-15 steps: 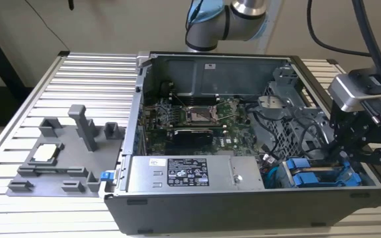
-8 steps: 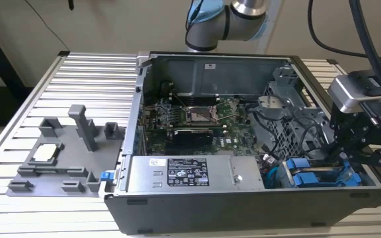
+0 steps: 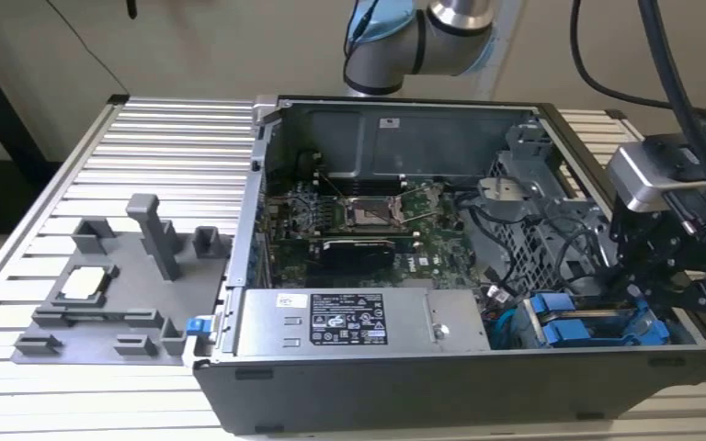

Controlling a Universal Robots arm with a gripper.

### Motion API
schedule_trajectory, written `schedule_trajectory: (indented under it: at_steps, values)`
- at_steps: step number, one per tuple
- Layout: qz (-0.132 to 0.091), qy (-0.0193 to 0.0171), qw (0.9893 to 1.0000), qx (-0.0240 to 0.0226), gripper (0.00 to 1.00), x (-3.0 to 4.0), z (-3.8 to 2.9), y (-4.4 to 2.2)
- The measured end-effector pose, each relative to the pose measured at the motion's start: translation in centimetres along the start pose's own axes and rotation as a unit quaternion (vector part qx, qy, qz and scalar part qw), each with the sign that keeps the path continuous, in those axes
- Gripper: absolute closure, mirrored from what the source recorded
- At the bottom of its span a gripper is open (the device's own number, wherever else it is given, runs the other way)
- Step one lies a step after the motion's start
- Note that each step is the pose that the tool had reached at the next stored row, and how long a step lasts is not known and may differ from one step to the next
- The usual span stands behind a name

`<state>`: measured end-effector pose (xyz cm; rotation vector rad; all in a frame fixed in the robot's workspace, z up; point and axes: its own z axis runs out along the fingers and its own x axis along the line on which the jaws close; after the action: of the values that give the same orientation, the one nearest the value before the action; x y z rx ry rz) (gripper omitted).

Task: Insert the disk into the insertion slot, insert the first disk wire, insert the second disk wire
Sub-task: 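Insert the first disk wire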

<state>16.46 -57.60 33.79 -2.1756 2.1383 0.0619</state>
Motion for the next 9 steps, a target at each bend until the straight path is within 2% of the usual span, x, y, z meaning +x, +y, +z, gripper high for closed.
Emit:
schedule_trajectory:
  at_steps: [4,9]
  values:
    - [0.001,0.0009,1.0,0.0,0.81,0.04,0.52,0.02]
    - [0.001,0.0002,1.0,0.0,0.81,0.05,0.61,0.02]
